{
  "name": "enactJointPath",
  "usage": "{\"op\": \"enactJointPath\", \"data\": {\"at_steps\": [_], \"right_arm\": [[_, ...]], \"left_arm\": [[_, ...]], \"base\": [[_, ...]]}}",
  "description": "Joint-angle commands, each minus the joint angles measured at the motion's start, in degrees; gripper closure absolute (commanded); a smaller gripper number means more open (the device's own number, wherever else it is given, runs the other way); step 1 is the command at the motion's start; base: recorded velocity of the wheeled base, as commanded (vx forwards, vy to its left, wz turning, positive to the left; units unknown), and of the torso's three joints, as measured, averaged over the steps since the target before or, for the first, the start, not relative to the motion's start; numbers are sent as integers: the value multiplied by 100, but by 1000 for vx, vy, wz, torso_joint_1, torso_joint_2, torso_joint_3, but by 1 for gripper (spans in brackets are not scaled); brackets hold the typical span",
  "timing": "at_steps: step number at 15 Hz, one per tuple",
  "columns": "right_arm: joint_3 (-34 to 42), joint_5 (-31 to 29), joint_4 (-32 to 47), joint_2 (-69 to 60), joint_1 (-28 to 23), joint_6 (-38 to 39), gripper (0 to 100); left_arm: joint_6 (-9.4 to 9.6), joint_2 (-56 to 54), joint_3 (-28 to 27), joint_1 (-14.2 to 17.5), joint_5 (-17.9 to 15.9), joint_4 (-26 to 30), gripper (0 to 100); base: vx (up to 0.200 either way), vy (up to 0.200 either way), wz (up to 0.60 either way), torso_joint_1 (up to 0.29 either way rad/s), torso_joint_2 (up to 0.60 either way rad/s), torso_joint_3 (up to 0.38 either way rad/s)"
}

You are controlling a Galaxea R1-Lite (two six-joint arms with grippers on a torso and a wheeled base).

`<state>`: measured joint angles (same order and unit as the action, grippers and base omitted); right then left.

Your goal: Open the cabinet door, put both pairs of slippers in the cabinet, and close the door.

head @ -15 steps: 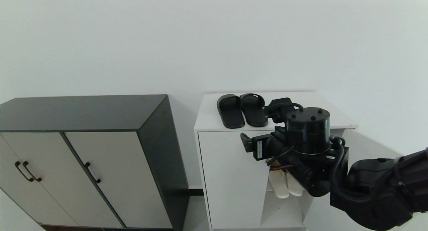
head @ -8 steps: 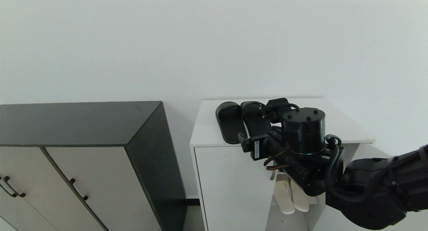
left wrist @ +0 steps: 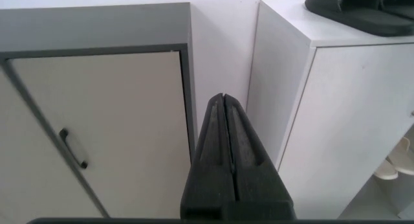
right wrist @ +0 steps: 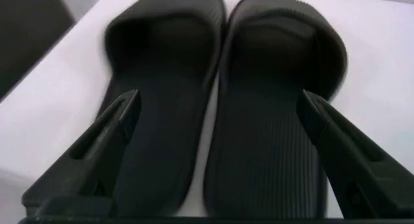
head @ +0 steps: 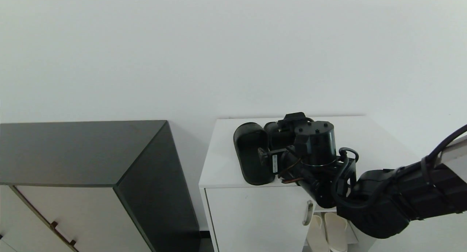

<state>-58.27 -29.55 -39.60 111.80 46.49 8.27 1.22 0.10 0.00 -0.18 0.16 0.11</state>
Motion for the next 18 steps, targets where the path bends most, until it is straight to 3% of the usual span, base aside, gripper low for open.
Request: {"op": "enactJointPath", "data": {"at_steps": [1, 13, 14, 18], "right_arm": [[-202, 2, -13, 281, 9, 0, 0], [-1600, 2, -13, 1467, -387, 0, 0], [-1644, 2, -13, 1485, -387, 0, 100], [-1679, -7, -22, 1476, -387, 8, 100]], "left_arm": [[1, -1, 0, 1, 2, -2, 100], [1, -1, 0, 1, 11, -2, 100], [1, -1, 0, 1, 11, -2, 100], [1, -1, 0, 1, 11, -2, 100]], "base": [[0, 0, 0, 0, 0, 0], [0, 0, 0, 0, 0, 0], [0, 0, 0, 0, 0, 0], [0, 0, 0, 0, 0, 0]]}}
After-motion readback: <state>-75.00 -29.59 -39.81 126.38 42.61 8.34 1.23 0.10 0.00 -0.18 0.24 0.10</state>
